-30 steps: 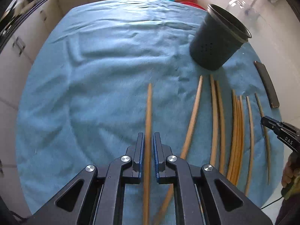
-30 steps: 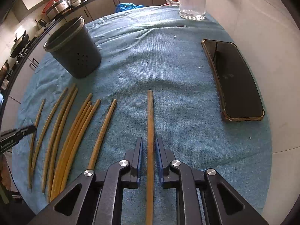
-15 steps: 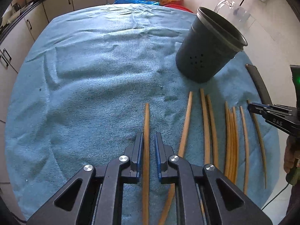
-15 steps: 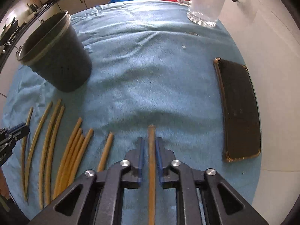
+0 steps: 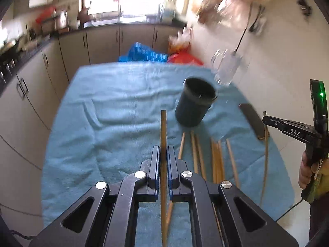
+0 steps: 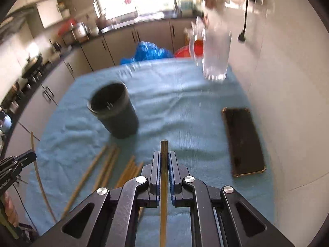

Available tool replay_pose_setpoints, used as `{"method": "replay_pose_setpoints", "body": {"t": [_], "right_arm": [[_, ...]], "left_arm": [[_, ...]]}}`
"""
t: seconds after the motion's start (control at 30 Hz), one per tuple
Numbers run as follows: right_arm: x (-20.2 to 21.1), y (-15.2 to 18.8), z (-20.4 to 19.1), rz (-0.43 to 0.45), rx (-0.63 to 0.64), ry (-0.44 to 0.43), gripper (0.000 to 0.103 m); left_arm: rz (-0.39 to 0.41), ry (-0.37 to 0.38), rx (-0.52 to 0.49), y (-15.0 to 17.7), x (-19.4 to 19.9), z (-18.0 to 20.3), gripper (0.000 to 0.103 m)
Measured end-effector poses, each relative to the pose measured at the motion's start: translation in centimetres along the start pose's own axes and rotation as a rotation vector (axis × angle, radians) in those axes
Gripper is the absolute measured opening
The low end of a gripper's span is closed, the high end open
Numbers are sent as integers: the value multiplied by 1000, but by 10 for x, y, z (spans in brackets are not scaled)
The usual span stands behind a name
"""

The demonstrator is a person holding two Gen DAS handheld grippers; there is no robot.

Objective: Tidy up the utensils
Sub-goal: 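Carry both chopsticks over the black cup and open both grippers to drop them in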

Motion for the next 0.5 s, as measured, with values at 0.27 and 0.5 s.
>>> {"method": "replay_pose_setpoints", "body": {"t": [0.27, 0.5], "right_arm": [[71, 9, -22, 173, 50, 8, 8], [115, 15, -35, 268, 74, -4, 8]], "left_arm": [[161, -51, -71, 8, 69, 21, 6], [233, -46, -86, 11, 106, 36, 6]]}}
Point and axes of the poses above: each gripper's, at about its wrist camera, not at the fingertips, and x roughly against the way its jaws point, z to its right, y to its underside, the point moved 4 cm from there along -x, roughly the way its jaws point, and after that the axes turned 8 degrees about z, right-handed, at the moved point
